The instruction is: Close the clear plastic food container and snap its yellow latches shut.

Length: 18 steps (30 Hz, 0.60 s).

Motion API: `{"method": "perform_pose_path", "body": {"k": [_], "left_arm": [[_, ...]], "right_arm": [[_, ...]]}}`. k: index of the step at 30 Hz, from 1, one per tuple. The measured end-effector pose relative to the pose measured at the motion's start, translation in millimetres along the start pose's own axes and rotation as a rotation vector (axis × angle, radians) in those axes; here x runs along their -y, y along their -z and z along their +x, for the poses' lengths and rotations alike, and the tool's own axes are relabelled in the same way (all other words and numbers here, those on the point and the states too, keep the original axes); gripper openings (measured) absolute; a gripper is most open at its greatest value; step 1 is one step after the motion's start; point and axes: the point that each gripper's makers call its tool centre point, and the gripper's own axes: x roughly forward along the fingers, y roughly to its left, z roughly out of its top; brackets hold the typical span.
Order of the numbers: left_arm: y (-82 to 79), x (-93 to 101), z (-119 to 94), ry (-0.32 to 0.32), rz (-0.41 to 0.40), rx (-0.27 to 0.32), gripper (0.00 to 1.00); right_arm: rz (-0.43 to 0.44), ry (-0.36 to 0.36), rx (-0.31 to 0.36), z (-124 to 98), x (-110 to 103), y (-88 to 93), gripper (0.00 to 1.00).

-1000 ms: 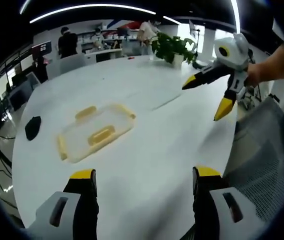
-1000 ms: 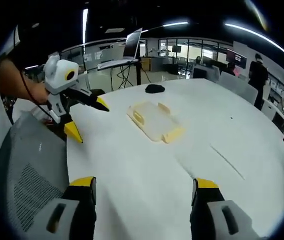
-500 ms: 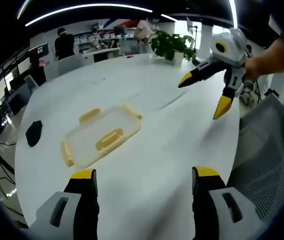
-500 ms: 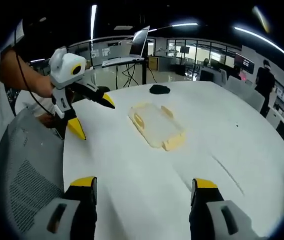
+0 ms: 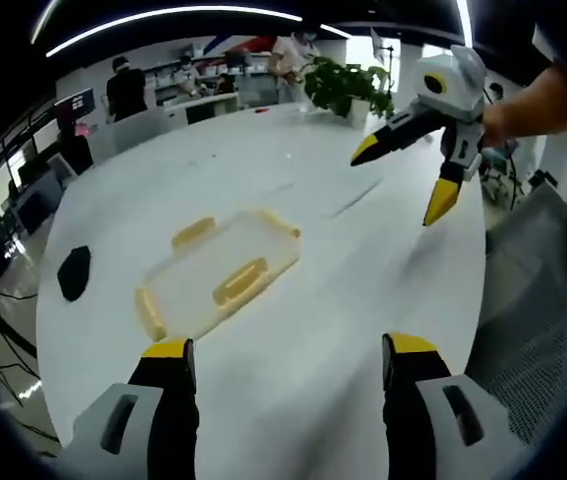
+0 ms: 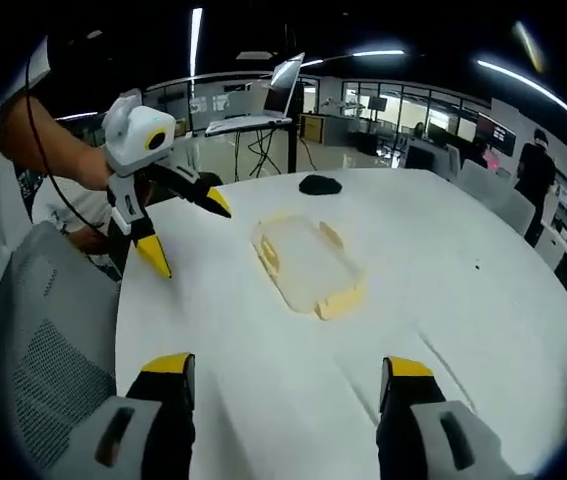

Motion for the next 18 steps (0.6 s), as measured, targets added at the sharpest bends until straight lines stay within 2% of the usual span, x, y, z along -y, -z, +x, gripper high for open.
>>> {"method": "perform_pose_path", "body": {"k": [10,18], "left_arm": [[3.1,-9.4,3,0.005,0.022,-0.026,0.72],[1.3,-17.6,5,0.008,0.031,-0.026,0.72]], "right_arm": [[-0.037,-0.015,-0.005,8,10,-9.7,0.74],[-0.052,-0.017,-0.005,13,22,-16.7,0.74]]}}
